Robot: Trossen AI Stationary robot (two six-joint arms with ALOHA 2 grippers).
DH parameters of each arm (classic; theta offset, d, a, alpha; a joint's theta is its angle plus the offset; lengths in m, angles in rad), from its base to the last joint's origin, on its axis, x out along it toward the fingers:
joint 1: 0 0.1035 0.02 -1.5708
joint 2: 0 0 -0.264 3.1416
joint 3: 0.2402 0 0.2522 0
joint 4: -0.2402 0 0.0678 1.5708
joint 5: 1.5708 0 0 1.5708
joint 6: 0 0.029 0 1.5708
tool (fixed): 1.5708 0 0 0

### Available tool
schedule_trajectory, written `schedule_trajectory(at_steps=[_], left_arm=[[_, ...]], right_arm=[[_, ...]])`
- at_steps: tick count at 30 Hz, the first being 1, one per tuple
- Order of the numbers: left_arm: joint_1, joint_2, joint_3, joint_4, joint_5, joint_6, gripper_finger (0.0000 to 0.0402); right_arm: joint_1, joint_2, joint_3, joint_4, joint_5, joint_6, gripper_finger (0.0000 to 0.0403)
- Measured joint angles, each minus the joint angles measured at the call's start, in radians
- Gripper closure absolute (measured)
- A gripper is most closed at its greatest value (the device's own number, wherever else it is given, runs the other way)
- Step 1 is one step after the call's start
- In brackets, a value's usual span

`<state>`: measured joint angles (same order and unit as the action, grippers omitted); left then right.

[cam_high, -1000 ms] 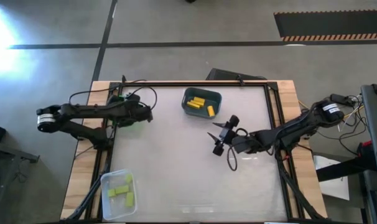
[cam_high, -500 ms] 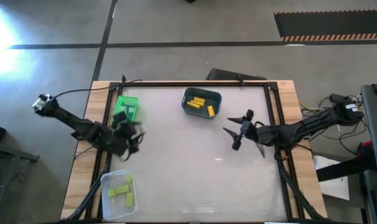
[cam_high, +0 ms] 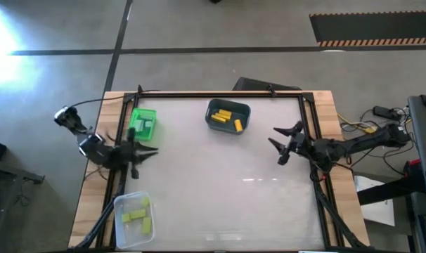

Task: Sort & place blocks by color
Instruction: Return to Home position

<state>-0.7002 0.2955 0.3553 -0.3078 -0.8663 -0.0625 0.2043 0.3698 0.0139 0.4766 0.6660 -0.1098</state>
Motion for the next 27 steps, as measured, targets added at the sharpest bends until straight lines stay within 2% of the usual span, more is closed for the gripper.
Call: schedule_trajectory(at_steps=[4, 10, 15, 17, 22, 27], left_arm=[[0.001, -0.136, -0.046, 0.080, -0.004, 0.073, 0.0396], [0.000, -0.279, -0.106, 0.168, -0.002, 0.204, 0.0396], [0.001, -0.263, -0.157, 0.242, -0.018, 0.243, 0.0396], [0.001, -0.248, -0.175, 0.235, -0.021, 0.233, 0.0396], [0.001, -0.235, -0.205, 0.283, -0.015, 0.226, 0.0395], [0.002, -0.227, -0.327, 0.459, -0.009, 0.257, 0.0395]], right_arm=[[0.000, -0.101, 0.000, -0.129, 0.040, -0.015, 0.0179], [0.000, -0.231, 0.000, -0.233, 0.047, -0.059, 0.0179], [0.000, -0.329, -0.002, -0.351, 0.021, -0.051, 0.0180], [0.000, -0.364, -0.002, -0.378, -0.023, -0.050, 0.0184], [0.000, -0.366, -0.002, -0.362, -0.146, -0.115, 0.0202], [0.000, -0.365, -0.002, -0.369, -0.144, -0.135, 0.0223]])
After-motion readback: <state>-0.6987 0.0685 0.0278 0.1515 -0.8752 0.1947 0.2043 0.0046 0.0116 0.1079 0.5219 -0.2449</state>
